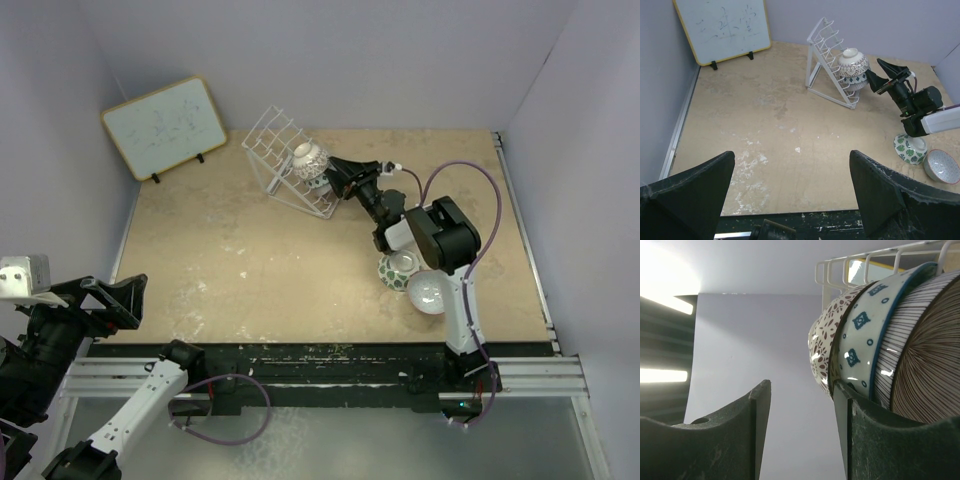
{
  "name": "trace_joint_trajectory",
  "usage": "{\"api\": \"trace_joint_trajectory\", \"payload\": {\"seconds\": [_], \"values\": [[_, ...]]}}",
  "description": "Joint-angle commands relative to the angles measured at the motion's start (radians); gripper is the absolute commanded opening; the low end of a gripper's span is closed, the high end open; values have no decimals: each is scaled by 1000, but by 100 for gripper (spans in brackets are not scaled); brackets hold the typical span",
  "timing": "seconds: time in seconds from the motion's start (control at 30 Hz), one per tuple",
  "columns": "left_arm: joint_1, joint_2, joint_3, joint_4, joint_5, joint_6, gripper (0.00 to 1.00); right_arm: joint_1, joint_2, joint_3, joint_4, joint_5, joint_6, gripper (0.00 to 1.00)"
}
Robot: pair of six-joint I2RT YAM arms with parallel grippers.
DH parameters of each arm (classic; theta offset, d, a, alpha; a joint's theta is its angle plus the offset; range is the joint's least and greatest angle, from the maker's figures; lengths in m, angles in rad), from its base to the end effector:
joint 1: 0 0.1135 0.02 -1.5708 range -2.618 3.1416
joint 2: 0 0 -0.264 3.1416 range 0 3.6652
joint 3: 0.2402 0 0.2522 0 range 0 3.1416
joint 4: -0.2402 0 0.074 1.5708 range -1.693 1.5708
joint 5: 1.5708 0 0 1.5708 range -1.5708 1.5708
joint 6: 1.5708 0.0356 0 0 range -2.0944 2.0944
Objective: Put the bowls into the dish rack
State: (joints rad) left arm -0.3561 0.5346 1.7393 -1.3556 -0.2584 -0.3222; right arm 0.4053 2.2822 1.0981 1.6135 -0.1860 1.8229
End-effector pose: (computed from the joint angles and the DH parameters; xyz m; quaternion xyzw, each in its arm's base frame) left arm -0.0609 0.0323 0.4819 -0.0712 0.7534 -0.1229 0.6421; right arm 0.4012 0.1793 0.1546 0.2908 0.4592 0.7741 0.3245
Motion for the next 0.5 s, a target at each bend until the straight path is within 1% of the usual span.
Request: {"api": "trace_joint_trajectory", "payload": {"seconds": [0.0, 0.3, 0.47], "values": [[-6, 4, 8, 27, -3, -10, 99, -10, -70, -33, 308, -22, -3, 56], [-6, -1, 17, 19, 1, -18, 99, -12, -115, -83, 306, -24, -15, 56], [-6, 0, 18, 20, 1, -18, 99, -13, -143, -151, 307, -25, -22, 56]]}}
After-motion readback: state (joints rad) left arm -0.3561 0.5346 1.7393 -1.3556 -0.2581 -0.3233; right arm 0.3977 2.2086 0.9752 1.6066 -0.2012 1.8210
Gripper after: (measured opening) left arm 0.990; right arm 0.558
